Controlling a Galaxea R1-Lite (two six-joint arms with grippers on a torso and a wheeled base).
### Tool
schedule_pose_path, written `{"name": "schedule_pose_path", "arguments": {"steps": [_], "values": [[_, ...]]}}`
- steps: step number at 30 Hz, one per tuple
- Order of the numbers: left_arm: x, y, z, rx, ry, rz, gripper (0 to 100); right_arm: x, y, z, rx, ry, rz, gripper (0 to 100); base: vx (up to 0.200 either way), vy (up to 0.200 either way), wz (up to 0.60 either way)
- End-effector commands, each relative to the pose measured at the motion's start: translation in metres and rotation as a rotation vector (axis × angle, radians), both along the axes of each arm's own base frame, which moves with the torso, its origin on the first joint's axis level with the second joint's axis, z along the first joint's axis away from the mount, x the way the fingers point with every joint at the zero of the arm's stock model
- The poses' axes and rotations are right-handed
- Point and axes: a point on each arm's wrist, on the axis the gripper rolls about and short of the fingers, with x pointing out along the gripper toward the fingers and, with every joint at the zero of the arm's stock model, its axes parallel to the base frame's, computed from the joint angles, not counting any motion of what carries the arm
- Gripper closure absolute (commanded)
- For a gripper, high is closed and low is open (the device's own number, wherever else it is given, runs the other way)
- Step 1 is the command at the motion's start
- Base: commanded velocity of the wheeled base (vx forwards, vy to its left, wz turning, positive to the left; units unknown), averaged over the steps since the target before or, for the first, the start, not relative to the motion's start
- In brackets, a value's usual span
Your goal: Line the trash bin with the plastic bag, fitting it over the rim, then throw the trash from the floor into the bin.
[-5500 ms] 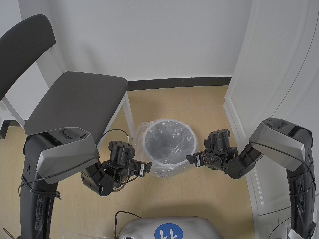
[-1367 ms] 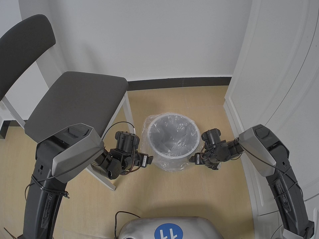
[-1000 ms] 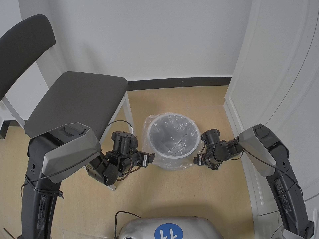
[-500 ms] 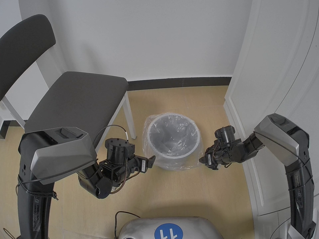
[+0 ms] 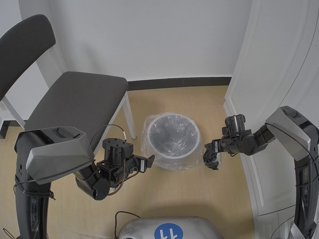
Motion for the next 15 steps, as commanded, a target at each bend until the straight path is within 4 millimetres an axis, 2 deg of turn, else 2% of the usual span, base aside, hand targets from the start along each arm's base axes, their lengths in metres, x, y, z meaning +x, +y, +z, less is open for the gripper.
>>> {"name": "schedule_pose_path", "arguments": {"steps": [1, 3, 7, 9, 15], "values": [[0.0, -0.001, 0.0, -0.002, -0.005, 0.0, 0, 0.007, -0.009, -0.001, 0.007, -0.024, -0.024, 0, 0.0, 0.0, 0.0], [0.0, -0.001, 0.001, -0.003, -0.006, 0.0, 0, 0.01, -0.011, -0.005, 0.007, -0.025, -0.029, 0, 0.0, 0.0, 0.0], [0.0, -0.001, -0.001, -0.002, -0.005, -0.001, 0, 0.034, -0.014, -0.037, 0.033, -0.021, -0.056, 0, 0.0, 0.0, 0.0], [0.0, -0.001, 0.0, -0.007, -0.013, -0.001, 0, 0.042, -0.015, -0.042, 0.062, -0.033, -0.089, 0, 0.0, 0.0, 0.0], [0.002, 0.0, 0.0, -0.005, -0.036, 0.025, 0, 0.053, -0.022, -0.03, 0.102, -0.079, -0.135, 0, 0.0, 0.0, 0.0]]}}
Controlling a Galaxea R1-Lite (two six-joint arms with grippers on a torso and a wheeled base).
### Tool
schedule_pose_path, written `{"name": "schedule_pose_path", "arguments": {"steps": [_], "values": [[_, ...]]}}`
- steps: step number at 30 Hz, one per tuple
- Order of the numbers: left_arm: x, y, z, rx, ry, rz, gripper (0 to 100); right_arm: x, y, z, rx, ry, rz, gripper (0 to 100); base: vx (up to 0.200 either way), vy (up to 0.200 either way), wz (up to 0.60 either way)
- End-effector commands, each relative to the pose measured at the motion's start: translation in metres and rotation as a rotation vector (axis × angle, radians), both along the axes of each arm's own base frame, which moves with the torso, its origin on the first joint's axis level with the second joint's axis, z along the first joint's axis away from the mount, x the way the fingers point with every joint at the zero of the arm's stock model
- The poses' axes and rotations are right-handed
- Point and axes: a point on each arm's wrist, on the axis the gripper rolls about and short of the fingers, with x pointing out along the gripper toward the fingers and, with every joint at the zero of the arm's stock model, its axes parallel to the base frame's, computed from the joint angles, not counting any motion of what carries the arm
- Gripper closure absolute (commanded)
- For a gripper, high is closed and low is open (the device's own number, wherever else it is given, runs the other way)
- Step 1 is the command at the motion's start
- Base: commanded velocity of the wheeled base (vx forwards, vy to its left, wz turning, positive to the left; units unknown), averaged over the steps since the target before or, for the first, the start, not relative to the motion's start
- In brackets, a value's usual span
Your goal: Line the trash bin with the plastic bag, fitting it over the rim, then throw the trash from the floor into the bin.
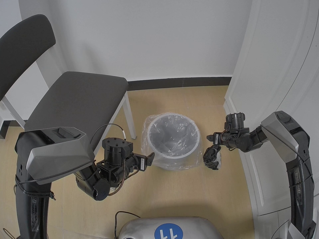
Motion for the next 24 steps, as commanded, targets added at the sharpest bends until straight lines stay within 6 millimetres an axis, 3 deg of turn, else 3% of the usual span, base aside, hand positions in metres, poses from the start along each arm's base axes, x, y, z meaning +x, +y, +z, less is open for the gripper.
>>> {"name": "schedule_pose_path", "arguments": {"steps": [1, 7, 12, 19, 24], "values": [[0.002, 0.0, -0.003, 0.004, -0.001, 0.01, 0, 0.008, -0.007, -0.008, 0.001, -0.005, -0.028, 0, 0.0, 0.0, 0.0], [0.009, -0.003, -0.004, -0.004, -0.019, 0.024, 0, 0.007, -0.001, 0.008, -0.012, -0.088, -0.061, 0, 0.0, 0.0, 0.0], [0.023, -0.007, -0.015, 0.022, -0.047, 0.12, 0, -0.007, 0.008, 0.021, -0.019, -0.183, -0.032, 0, 0.0, 0.0, 0.0], [0.053, -0.008, -0.062, 0.07, -0.048, 0.228, 0, -0.025, 0.018, 0.033, -0.042, -0.231, 0.013, 0, 0.0, 0.0, 0.0], [0.077, 0.001, -0.074, 0.104, -0.102, 0.328, 0, -0.022, 0.014, 0.033, -0.042, -0.235, 0.003, 0, 0.0, 0.0, 0.0]]}}
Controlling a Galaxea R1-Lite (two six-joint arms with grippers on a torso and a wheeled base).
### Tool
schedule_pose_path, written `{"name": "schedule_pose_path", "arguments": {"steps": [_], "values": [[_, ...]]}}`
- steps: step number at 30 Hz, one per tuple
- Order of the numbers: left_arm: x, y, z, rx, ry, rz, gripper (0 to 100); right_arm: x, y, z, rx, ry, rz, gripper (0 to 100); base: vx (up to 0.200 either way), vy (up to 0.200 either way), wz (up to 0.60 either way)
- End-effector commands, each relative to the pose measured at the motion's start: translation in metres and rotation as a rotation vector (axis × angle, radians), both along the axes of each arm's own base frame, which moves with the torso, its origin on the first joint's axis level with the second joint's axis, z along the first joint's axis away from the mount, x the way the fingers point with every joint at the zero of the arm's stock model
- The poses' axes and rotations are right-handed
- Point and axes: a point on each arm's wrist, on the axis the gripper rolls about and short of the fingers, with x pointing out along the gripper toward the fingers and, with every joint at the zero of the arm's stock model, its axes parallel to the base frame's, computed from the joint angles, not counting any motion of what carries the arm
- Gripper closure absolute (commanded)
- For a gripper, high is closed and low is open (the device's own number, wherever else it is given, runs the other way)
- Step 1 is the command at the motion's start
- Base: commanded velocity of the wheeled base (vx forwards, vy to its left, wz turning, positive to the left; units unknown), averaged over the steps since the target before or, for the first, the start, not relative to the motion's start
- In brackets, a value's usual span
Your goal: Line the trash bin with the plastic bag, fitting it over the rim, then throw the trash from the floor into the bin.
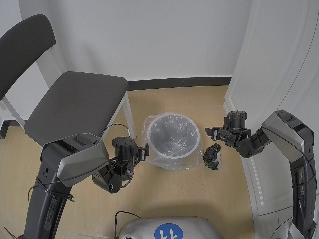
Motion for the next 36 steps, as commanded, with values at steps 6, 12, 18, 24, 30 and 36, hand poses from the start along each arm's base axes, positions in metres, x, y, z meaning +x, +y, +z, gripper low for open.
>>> {"name": "schedule_pose_path", "arguments": {"steps": [6, 12, 18, 24, 30, 36], "values": [[0.033, 0.016, -0.041, 0.034, -0.011, 0.102, 0, 0.001, -0.004, 0.01, 0.004, -0.027, -0.004, 0, 0.0, 0.0, 0.0], [0.051, 0.012, -0.046, 0.022, -0.037, 0.118, 0, 0.001, -0.004, 0.009, 0.003, -0.026, -0.006, 0, 0.0, 0.0, 0.0], [0.07, 0.003, -0.046, 0.026, -0.028, 0.116, 0, 0.001, -0.005, 0.007, 0.004, -0.022, -0.008, 0, 0.0, 0.0, 0.0], [0.076, 0.0, -0.049, 0.075, 0.065, 0.11, 0, 0.001, -0.005, 0.005, 0.003, -0.018, -0.006, 0, 0.0, 0.0, 0.0], [0.076, -0.003, -0.049, 0.112, 0.142, 0.09, 0, 0.0, -0.005, 0.004, 0.003, -0.012, 0.0, 0, 0.0, 0.0, 0.0], [0.072, -0.015, -0.048, 0.096, 0.14, 0.043, 0, 0.0, -0.005, 0.004, 0.001, -0.01, 0.0, 0, 0.0, 0.0, 0.0]]}}
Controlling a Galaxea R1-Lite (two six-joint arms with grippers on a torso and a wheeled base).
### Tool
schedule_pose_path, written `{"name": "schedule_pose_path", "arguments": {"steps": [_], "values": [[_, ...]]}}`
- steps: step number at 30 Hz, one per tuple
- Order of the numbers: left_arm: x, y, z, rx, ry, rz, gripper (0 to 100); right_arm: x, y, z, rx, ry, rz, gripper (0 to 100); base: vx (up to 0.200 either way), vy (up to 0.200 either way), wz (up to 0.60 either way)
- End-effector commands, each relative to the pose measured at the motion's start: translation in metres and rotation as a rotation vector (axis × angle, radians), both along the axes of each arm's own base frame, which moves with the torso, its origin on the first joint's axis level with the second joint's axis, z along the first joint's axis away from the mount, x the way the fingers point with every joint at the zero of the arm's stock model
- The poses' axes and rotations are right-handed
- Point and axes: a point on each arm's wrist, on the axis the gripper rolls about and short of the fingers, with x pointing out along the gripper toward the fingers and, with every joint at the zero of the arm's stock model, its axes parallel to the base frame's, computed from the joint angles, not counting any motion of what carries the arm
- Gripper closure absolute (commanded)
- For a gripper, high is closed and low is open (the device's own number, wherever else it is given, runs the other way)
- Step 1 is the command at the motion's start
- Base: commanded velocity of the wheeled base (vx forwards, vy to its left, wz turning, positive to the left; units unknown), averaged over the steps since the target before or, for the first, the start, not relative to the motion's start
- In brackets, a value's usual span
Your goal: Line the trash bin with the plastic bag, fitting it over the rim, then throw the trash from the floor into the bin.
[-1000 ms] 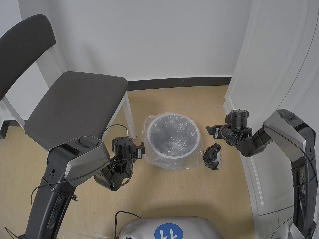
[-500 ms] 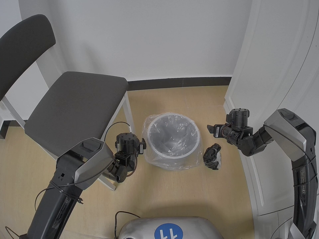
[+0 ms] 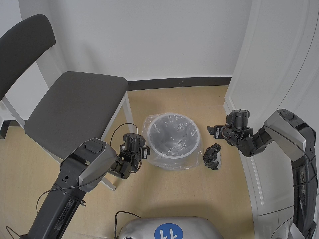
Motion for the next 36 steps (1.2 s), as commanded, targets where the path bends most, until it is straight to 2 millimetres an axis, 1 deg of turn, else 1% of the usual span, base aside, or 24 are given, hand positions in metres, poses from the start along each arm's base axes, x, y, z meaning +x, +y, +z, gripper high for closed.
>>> {"name": "schedule_pose_path", "arguments": {"steps": [1, 6, 9, 10, 11, 12, 13, 14, 15, 17, 18, 20, 23, 24, 26, 31, 32, 34, 35, 36], "values": [[-0.003, -0.009, 0.002, -0.009, -0.007, -0.02, 0, -0.001, 0.001, -0.001, -0.002, 0.004, 0.002, 0, 0.0, 0.0, 0.0], [-0.005, -0.011, 0.005, -0.003, 0.002, -0.024, 0, -0.002, 0.001, -0.002, -0.012, 0.009, 0.007, 0, 0.0, 0.0, 0.0], [-0.007, -0.006, 0.006, 0.017, 0.038, -0.016, 0, -0.002, 0.0, -0.001, -0.012, 0.008, 0.007, 0, 0.0, 0.0, 0.0], [-0.012, 0.0, 0.008, 0.031, 0.067, -0.009, 0, -0.003, 0.0, -0.002, -0.014, 0.012, 0.007, 0, 0.0, 0.0, 0.0], [-0.012, 0.0, 0.008, 0.031, 0.067, -0.009, 0, -0.003, 0.0, -0.002, -0.014, 0.012, 0.007, 0, 0.0, 0.0, 0.0], [-0.018, 0.012, 0.009, 0.04, 0.089, 0.006, 0, -0.005, 0.0, -0.002, -0.017, 0.016, 0.008, 0, 0.0, 0.0, 0.0], [-0.021, 0.016, 0.01, 0.045, 0.102, 0.011, 0, -0.005, 0.0, -0.002, -0.017, 0.016, 0.008, 0, 0.0, 0.0, 0.0], [-0.021, 0.016, 0.01, 0.045, 0.102, 0.011, 0, -0.005, 0.0, -0.002, -0.017, 0.016, 0.008, 0, 0.0, 0.0, 0.0], [-0.029, 0.022, 0.017, 0.044, 0.106, 0.017, 0, -0.005, 0.0, -0.001, -0.023, 0.016, 0.01, 0, 0.0, 0.0, 0.0], [-0.04, 0.029, 0.023, 0.043, 0.109, 0.016, 0, -0.007, -0.001, -0.001, -0.031, 0.021, 0.013, 0, 0.0, 0.0, 0.0], [-0.04, 0.029, 0.023, 0.043, 0.109, 0.016, 0, -0.007, -0.001, -0.001, -0.031, 0.021, 0.013, 0, 0.0, 0.0, 0.0], [-0.052, 0.033, 0.032, 0.014, 0.079, -0.011, 0, -0.012, -0.003, 0.002, -0.048, 0.027, 0.019, 0, 0.0, 0.0, 0.0], [-0.068, 0.034, 0.038, 0.003, 0.048, -0.026, 0, -0.02, -0.004, 0.006, -0.068, 0.035, 0.026, 0, 0.0, 0.0, 0.0], [-0.068, 0.034, 0.038, 0.003, 0.048, -0.026, 0, -0.02, -0.004, 0.006, -0.068, 0.035, 0.026, 0, 0.0, 0.0, 0.0], [-0.09, 0.03, 0.05, -0.022, 0.0, -0.056, 0, -0.029, -0.006, 0.013, -0.075, 0.043, 0.028, 0, 0.0, 0.0, 0.0], [-0.122, 0.03, 0.075, -0.055, -0.062, -0.095, 0, -0.048, -0.013, 0.019, -0.067, 0.043, 0.008, 0, 0.0, 0.0, 0.0], [-0.131, 0.03, 0.083, -0.062, -0.071, -0.106, 0, -0.055, -0.014, 0.02, -0.058, 0.039, 0.004, 0, 0.0, 0.0, 0.0], [-0.143, 0.029, 0.091, -0.07, -0.081, -0.123, 0, -0.062, -0.016, 0.02, -0.039, 0.039, -0.004, 0, 0.0, 0.0, 0.0], [-0.143, 0.029, 0.091, -0.07, -0.081, -0.123, 0, -0.062, -0.016, 0.02, -0.039, 0.039, -0.004, 0, 0.0, 0.0, 0.0], [-0.156, 0.026, 0.098, -0.085, -0.092, -0.144, 0, -0.07, -0.019, 0.017, -0.024, 0.065, -0.024, 0, 0.0, 0.0, 0.0]]}}
